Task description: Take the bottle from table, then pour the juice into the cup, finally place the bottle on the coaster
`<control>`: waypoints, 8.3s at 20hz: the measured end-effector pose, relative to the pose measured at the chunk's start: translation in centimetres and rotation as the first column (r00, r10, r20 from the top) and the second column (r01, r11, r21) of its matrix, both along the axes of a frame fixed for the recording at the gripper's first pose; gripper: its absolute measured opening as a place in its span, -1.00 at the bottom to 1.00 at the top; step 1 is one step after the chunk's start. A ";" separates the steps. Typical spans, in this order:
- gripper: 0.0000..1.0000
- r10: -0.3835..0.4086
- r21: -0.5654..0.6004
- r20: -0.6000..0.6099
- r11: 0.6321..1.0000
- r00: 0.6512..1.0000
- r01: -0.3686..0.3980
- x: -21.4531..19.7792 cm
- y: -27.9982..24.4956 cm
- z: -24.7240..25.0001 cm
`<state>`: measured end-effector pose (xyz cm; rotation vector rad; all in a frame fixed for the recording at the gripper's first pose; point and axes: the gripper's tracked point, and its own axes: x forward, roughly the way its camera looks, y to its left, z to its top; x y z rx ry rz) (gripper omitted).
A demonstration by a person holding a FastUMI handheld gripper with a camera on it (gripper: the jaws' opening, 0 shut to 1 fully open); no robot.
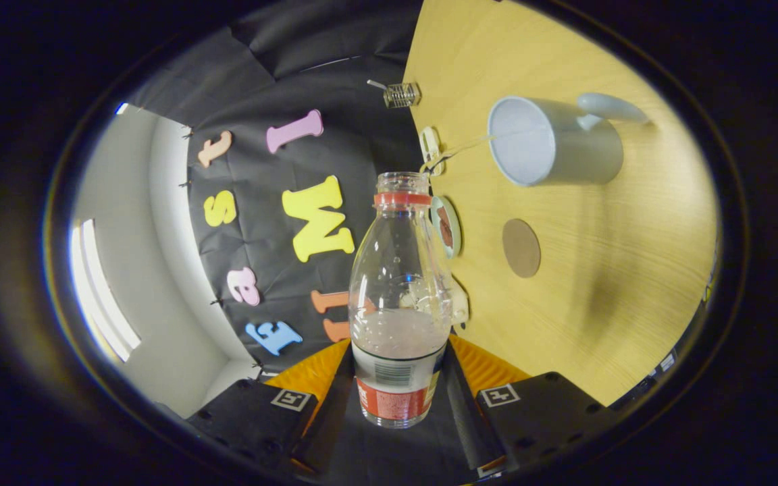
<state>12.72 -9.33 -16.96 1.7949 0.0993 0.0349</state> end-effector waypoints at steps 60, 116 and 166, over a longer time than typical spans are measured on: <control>0.52 0.021 0.179 0.010 0.984 1.000 -0.022 0.3 -0.9 0.8; 0.54 0.007 -0.999 0.048 -0.008 0.999 0.049 -4.9 -0.6 7.4; 0.59 -0.106 -0.934 -0.206 -0.276 0.973 -0.228 17.9 -0.8 -11.4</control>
